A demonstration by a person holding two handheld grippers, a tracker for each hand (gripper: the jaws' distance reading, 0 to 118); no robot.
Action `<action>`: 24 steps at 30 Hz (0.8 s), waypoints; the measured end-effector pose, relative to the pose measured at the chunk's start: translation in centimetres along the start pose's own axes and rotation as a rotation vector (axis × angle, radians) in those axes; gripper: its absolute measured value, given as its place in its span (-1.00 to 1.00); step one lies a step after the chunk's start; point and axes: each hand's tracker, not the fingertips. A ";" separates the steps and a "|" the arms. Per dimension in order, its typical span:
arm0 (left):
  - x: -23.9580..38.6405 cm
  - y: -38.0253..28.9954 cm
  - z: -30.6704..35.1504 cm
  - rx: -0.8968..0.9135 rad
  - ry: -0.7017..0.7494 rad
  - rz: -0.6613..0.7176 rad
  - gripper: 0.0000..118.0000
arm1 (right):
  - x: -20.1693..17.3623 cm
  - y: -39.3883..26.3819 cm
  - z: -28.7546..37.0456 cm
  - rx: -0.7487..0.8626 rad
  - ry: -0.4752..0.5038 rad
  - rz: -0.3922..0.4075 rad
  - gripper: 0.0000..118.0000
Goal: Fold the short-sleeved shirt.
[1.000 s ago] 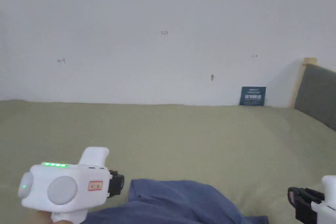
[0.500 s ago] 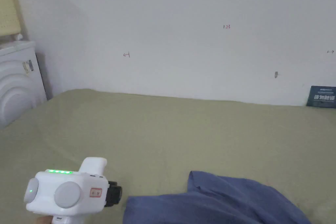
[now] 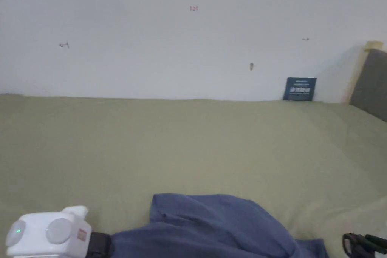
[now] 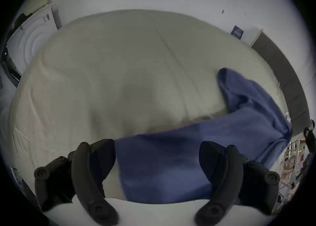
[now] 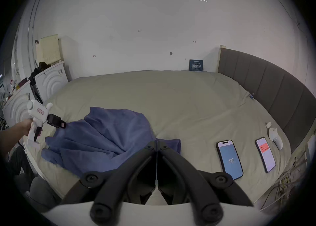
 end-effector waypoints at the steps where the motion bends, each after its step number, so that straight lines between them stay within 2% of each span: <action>1: 0.3 -0.4 0.3 0.036 0.023 -0.029 0.70 | 0.3 0.1 -0.3 -0.005 0.002 -0.011 -0.36; 2: 1.5 -1.5 2.1 0.068 0.035 -0.056 0.52 | 0.7 0.2 -0.8 -0.020 0.017 -0.027 0.04; 3: 1.8 -1.8 2.8 0.067 0.040 -0.058 0.17 | 1.2 0.0 -1.5 -0.040 0.039 -0.042 0.43; 4: 1.8 -2.0 3.3 0.078 0.038 -0.058 -0.16 | 1.5 -0.2 -2.4 -0.061 0.057 -0.047 0.62; 5: 1.7 -2.2 4.0 0.122 0.010 -0.045 -0.34 | 1.8 -0.4 -3.3 -0.092 0.076 -0.048 0.68; 6: 1.5 -2.6 5.0 0.159 -0.128 -0.009 -0.34 | 1.9 -0.7 -4.1 -0.100 0.075 -0.053 0.68; 7: 1.3 -2.9 5.7 0.173 -0.213 0.027 -0.96 | 1.7 -0.7 -4.6 -0.116 0.068 -0.056 0.69; 9: 1.3 -3.0 6.8 0.151 -0.239 0.069 -0.96 | 1.9 -1.5 -6.1 -0.161 0.088 -0.079 0.66; 12: 0.2 -3.0 8.2 0.221 -0.224 0.066 -0.96 | 2.0 -2.6 -8.0 -0.206 0.108 -0.126 0.66; 16: -1.0 -2.4 9.4 0.225 -0.236 0.079 -0.96 | 1.6 -4.0 -10.3 -0.270 0.149 -0.172 0.66; 17: -1.1 -2.5 9.8 0.242 -0.237 0.079 -0.96 | 1.5 -4.3 -10.7 -0.282 0.164 -0.194 0.63; 18: -1.4 -2.3 9.8 0.253 -0.241 0.075 -0.96 | 1.5 -4.4 -11.0 -0.308 0.200 -0.215 0.44; 19: -1.5 -2.2 10.1 0.257 -0.248 0.069 -0.96 | 1.4 -4.2 -10.9 -0.318 0.211 -0.217 -0.37; 20: -1.5 -2.3 10.5 0.268 -0.253 0.068 -0.96 | 1.0 -4.0 -11.0 -0.321 0.186 -0.199 -0.93; 21: -1.5 -2.4 11.1 0.282 -0.256 0.072 -0.96 | 0.6 -3.8 -10.4 -0.308 0.156 -0.184 -0.94; 24: -1.9 -2.2 12.7 0.353 -0.240 0.046 -0.96 | 0.9 -2.3 -9.1 -0.236 0.190 -0.169 -0.94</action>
